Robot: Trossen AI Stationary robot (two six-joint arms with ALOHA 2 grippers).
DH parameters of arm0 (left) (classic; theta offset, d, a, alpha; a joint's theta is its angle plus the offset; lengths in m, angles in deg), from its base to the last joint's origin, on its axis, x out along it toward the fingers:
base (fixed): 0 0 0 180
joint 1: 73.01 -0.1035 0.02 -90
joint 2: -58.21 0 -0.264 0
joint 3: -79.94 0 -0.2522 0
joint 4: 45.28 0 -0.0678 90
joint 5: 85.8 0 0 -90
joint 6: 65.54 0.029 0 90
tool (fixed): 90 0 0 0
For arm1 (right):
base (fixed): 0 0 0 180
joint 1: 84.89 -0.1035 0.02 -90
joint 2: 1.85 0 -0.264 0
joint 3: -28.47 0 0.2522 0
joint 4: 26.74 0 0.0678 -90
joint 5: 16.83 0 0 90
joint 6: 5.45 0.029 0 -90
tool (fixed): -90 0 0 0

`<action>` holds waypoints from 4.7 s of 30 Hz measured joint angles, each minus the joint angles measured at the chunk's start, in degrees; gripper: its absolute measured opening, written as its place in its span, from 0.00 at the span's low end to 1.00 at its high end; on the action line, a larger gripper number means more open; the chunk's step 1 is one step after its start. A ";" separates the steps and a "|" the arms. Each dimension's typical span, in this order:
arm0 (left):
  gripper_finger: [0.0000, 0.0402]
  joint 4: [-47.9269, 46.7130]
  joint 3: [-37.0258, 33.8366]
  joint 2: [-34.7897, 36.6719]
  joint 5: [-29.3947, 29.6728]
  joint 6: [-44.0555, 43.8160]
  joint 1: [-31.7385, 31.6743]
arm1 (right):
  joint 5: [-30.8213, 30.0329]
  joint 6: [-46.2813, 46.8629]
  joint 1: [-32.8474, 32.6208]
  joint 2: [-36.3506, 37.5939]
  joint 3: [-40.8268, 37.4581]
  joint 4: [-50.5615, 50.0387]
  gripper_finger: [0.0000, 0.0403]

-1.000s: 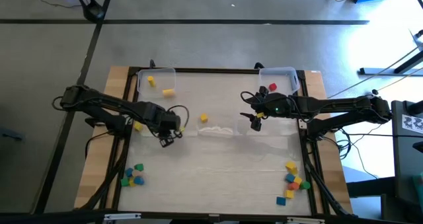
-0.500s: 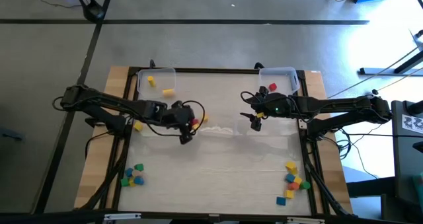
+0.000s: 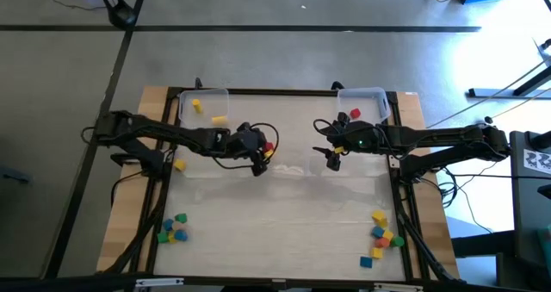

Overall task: Sort blocks by size
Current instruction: Put the red square block into the bottom transparent bin, then put the yellow square block into the bottom transparent bin

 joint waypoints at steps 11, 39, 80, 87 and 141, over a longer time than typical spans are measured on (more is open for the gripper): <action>0.40 3.81 -0.02 -5.20 -0.36 1.65 -0.44 | 0.00 -0.01 0.00 0.00 0.00 -0.05 0.70; 0.56 -62.78 9.96 9.92 -1.94 -20.29 2.65 | -0.01 0.01 0.01 0.00 0.00 -0.17 0.70; 0.02 -75.54 -2.62 -8.25 -11.23 -18.00 -4.79 | 0.95 0.73 -0.01 0.00 0.02 -0.11 0.70; 0.01 -72.71 -4.41 -10.30 -11.27 -14.84 -5.06 | 0.93 0.71 -0.01 0.00 0.00 -0.11 0.70; 0.28 -61.07 3.79 10.32 1.82 -41.93 13.43 | 0.97 0.68 0.00 0.00 0.00 -0.09 0.70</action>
